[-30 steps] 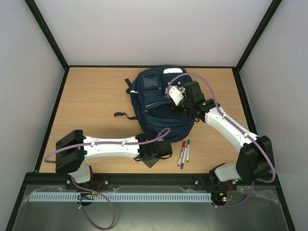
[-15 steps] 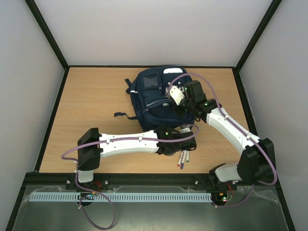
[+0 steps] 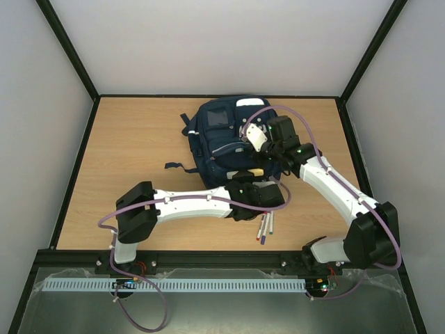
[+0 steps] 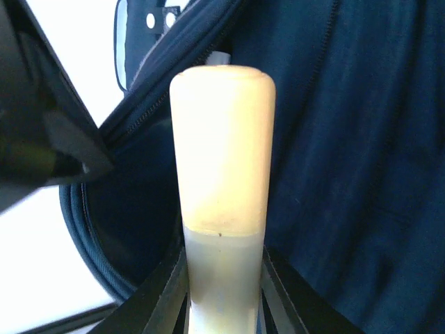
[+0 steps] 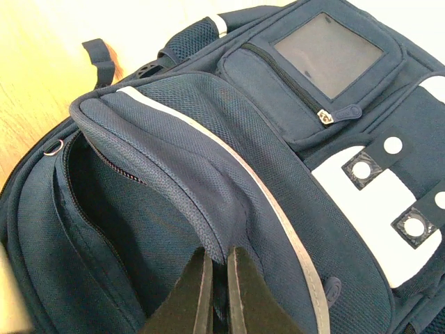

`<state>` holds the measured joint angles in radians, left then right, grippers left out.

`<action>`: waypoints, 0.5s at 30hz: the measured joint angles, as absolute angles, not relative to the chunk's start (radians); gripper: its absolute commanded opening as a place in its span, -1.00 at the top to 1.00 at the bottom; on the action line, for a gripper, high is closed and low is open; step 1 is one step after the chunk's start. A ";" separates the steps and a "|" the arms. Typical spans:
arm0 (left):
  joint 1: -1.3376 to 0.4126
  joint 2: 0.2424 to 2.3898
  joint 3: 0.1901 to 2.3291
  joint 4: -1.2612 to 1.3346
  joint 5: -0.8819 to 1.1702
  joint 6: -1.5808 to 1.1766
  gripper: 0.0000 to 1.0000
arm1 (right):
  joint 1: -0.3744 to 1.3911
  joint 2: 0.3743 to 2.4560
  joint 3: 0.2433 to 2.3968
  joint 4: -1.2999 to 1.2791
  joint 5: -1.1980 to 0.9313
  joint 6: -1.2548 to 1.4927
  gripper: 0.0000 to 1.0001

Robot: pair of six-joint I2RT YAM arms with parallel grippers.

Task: Pack the student bag
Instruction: Place the stationery in the student bag.

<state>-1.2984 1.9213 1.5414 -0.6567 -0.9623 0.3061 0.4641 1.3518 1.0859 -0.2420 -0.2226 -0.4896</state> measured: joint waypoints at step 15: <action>-1.176 1.990 1.528 -0.317 -0.962 0.583 0.57 | 0.437 1.336 1.081 -0.223 -0.221 -0.486 0.98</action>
